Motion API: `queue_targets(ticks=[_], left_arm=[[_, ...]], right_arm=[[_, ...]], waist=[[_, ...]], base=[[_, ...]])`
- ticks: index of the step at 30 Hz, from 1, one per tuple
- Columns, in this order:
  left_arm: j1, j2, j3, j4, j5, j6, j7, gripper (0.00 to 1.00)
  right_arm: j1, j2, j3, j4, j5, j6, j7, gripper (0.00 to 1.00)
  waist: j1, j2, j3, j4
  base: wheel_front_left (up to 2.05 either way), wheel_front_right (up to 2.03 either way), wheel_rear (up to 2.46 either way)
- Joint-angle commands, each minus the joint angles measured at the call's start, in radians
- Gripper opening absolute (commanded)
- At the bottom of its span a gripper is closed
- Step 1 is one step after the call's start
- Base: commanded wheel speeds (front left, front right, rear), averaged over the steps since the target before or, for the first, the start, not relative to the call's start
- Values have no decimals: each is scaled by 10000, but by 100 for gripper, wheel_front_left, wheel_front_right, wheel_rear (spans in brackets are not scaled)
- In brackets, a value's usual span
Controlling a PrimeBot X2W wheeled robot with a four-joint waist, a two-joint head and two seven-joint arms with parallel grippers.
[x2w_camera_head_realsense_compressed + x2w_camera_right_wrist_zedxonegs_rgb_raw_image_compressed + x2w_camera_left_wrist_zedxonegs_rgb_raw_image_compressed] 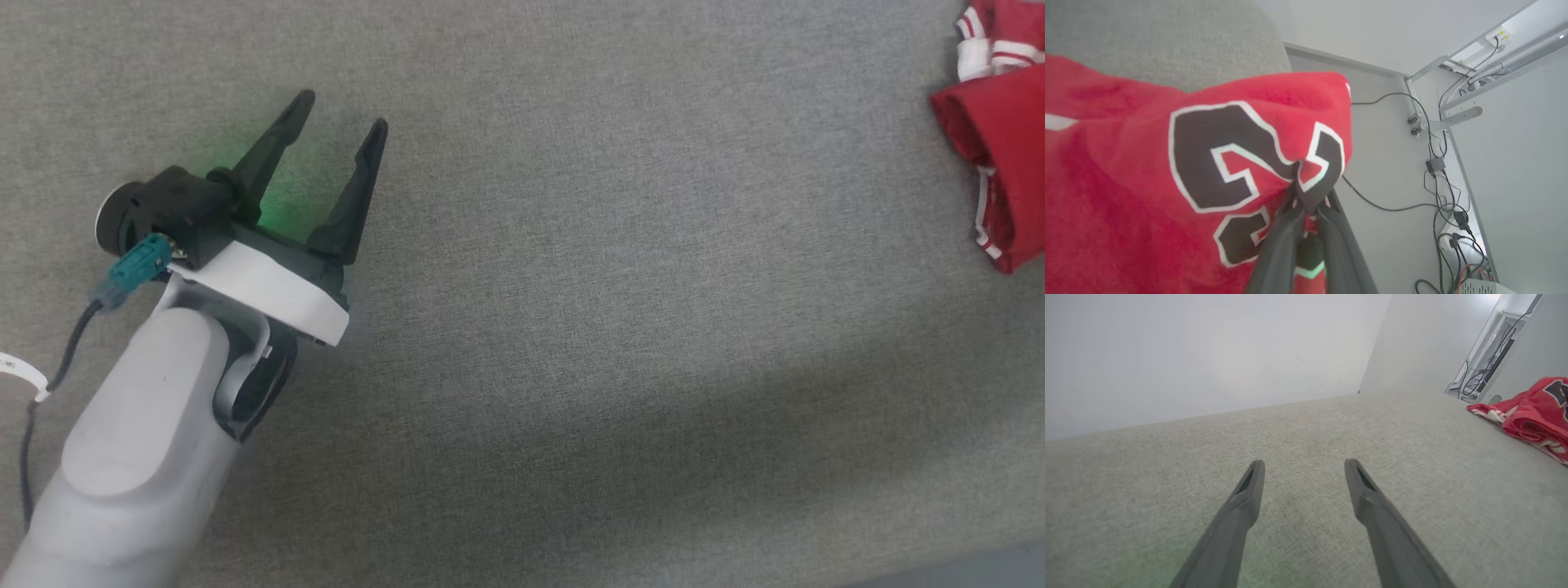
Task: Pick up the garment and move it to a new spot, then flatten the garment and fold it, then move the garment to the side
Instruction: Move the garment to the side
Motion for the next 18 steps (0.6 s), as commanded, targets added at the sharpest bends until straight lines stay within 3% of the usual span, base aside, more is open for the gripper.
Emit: queue_targets(ticks=[1, 13, 16, 17, 18], left_arm=[[-137, 43, -16, 29, -101, -25, -42, 100], [-329, 123, -261, 148, -229, -25, -41, 100], [-306, 139, -186, 152, -223, -25, -41, 100], [-278, 130, -130, 140, -232, -25, -41, 100], [-228, 87, -30, 151, -276, -25, -41, 100]], right_arm=[[-100, 106, -58, 142, -81, 1, -97, 0], [-766, 784, -526, 1758, -1084, 1, -562, 3], [-901, 892, -430, 1925, -1170, 1, -479, 55], [-941, 862, -424, 1951, -1205, 1, -501, 93], [-970, 862, -442, 1982, -1211, 1, -517, 100]], waist=[[0, 0, 72, -12], [0, 0, 156, 85], [0, 0, 75, 104], [0, 0, 43, 111], [0, 0, -2, 119]], base=[[0, 0, 0], [0, 0, 0], [0, 0, 0], [0, 0, 0], [0, 0, 0]])
